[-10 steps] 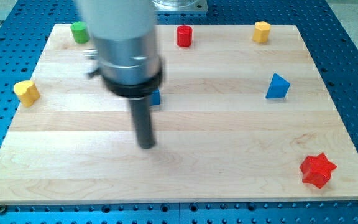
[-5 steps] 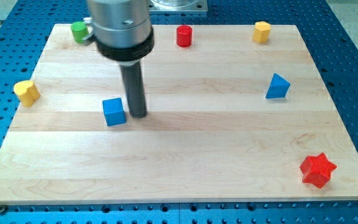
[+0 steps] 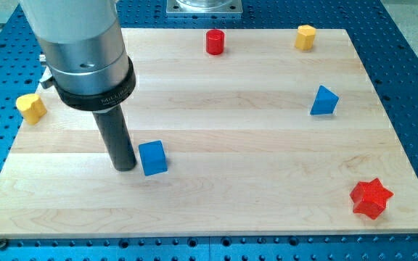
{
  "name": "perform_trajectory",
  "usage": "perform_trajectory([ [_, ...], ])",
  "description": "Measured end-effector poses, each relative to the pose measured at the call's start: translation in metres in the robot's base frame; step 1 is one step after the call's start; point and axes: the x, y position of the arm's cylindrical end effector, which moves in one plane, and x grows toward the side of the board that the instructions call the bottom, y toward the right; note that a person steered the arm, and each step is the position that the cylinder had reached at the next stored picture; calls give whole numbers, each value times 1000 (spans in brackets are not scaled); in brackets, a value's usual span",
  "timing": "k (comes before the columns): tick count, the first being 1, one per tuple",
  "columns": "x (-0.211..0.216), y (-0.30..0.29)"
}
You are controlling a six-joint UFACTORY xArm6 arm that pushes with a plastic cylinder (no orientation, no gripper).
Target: Move the cube to the bottom center
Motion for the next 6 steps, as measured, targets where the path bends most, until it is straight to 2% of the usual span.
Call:
perform_trajectory([
  [1, -16, 11],
  [2, -5, 53],
  [3, -43, 72],
  [4, -10, 77],
  [5, 45, 75],
  [6, 25, 76],
])
